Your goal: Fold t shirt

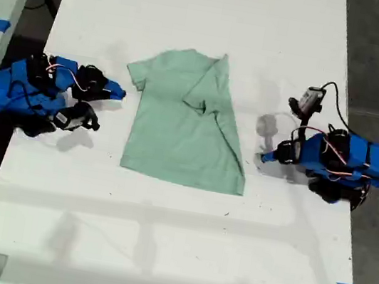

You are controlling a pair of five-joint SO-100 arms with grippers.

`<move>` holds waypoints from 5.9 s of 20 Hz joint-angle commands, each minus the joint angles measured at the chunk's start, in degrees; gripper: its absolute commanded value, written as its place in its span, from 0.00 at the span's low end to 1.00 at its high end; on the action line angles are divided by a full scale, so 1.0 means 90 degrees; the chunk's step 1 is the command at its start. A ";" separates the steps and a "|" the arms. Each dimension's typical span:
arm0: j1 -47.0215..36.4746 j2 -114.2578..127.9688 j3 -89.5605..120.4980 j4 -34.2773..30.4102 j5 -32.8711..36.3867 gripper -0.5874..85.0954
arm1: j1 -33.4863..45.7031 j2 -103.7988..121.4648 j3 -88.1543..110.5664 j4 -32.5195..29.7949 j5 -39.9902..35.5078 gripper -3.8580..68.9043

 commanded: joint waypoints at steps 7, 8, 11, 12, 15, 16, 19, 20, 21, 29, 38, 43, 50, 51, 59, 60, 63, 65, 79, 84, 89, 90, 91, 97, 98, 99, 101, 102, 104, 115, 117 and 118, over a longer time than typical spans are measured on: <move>0.0010 0.0049 0.0273 0.0000 0.0078 0.00 | 0.0039 0.0059 0.0332 0.0020 0.0078 0.05; 0.0010 0.0049 0.0273 0.0000 0.0078 0.00 | 0.0039 0.0059 0.0332 0.0020 0.0078 0.05; 0.0029 0.0049 0.0273 0.0000 0.0020 0.00 | 0.0039 0.0059 0.0332 0.0020 0.0078 0.05; 0.0264 0.0068 0.0273 -0.0029 -0.0098 0.00 | 0.0039 0.0059 0.0332 0.0020 0.0078 0.05; 0.0605 0.0068 0.0254 -0.0107 -0.0146 0.00 | 0.0068 0.0059 0.0332 0.0020 0.0078 0.05; 0.0693 0.0078 0.0146 -0.0078 -0.0303 0.00 | 0.0068 0.0059 0.0332 0.0020 0.0078 0.05; 0.0771 -0.0088 -0.0264 0.0088 -0.0381 0.00 | 0.0088 0.0059 0.0332 0.0020 0.0068 0.05; 0.0674 -0.0400 -0.0557 0.0068 -0.0205 0.00 | 0.0098 0.0059 0.0332 0.0020 0.0068 0.05; 0.0430 -0.1104 -0.1074 0.0059 0.0127 0.00 | 0.0117 0.0059 0.0332 0.0020 0.0068 0.05; -0.3164 -1.0674 -0.8721 0.1445 0.4004 0.19 | 0.0078 0.0059 0.0332 0.0020 0.0078 0.05; -0.3311 -1.4561 -1.0840 0.1689 0.4277 0.25 | 0.0068 0.0059 0.0332 0.0020 0.0059 0.05; -0.3125 -1.5156 -1.0840 0.1953 0.3916 0.00 | 0.0059 0.0059 0.0332 0.0020 0.0068 0.05; -0.2139 -1.4512 -1.3389 0.3486 0.3818 0.00 | 0.0078 0.0059 0.0332 0.0020 0.0059 0.05; -0.1865 -1.4551 -1.3916 0.3525 0.3936 0.00 | 0.0078 0.0059 0.0332 0.0020 0.0059 0.05; -0.0654 -1.4619 -1.4492 0.2988 0.3965 0.00 | 0.0078 0.0059 0.0332 0.0020 0.0059 0.05; -0.0547 -1.4629 -1.4502 0.2832 0.3887 0.00 | 0.0078 0.0059 0.0332 0.0020 0.0059 0.05; -0.0254 -1.4629 -1.4502 0.2373 0.3555 0.19 | 0.0078 0.0059 0.0332 0.0020 0.0059 0.05; -0.0215 -1.4658 -1.4502 0.2256 0.3379 0.25 | 0.0078 0.0059 0.0332 0.0020 0.0059 0.05; 0.0127 -0.9258 -0.9687 0.2100 0.2334 0.00 | 0.0049 0.0059 0.0332 0.0029 0.0059 0.05; 0.1084 -0.4102 -0.3721 -0.0088 0.0625 0.00 | 0.0039 0.0059 0.0332 0.0029 0.0049 0.05; 0.0869 -0.0283 -0.0342 0.0059 0.0732 0.00 | 0.0068 0.0059 0.0332 0.0029 0.0068 0.05; 0.0654 0.0020 0.0166 0.0059 0.1006 0.00 | 0.0068 0.0059 0.0332 0.0029 0.0068 0.05; 0.0947 0.0088 0.0049 0.0029 0.0996 0.00 | 0.0068 0.0059 0.0332 0.0029 0.0078 0.05; 0.0742 0.0078 0.0195 0.0059 0.0791 0.00 | 0.0049 0.0059 0.0332 0.0029 0.0088 0.05; 0.0684 0.0078 0.0195 0.0059 0.0791 0.00 | 0.0049 0.0059 0.0332 0.0029 0.0088 0.05; 0.0635 0.0078 0.0215 0.0039 0.0781 0.00 | 0.0039 0.0059 0.0332 0.0029 0.0088 0.05; 0.0557 0.0078 0.0234 0.0029 0.0732 0.00 | 0.0039 0.0059 0.0332 0.0029 0.0088 0.05; 0.0498 0.0078 0.0234 0.0029 0.0732 0.00 | 0.0039 0.0059 0.0332 0.0029 0.0088 0.05; 0.0449 0.0068 0.0234 0.0029 0.0732 0.00 | 0.0029 0.0059 0.0332 0.0029 0.0088 0.05; -0.0234 0.0078 0.0234 0.0010 0.0908 0.00 | 0.0059 0.0059 0.0332 0.0029 0.0078 0.05; -0.0283 0.0078 0.0234 -0.0078 0.0898 0.00 | 0.0059 0.0059 0.0332 0.0029 0.0078 0.05; -0.0234 0.0078 0.0234 -0.0078 0.0869 0.00 | 0.0068 0.0059 0.0332 0.0029 0.0068 0.05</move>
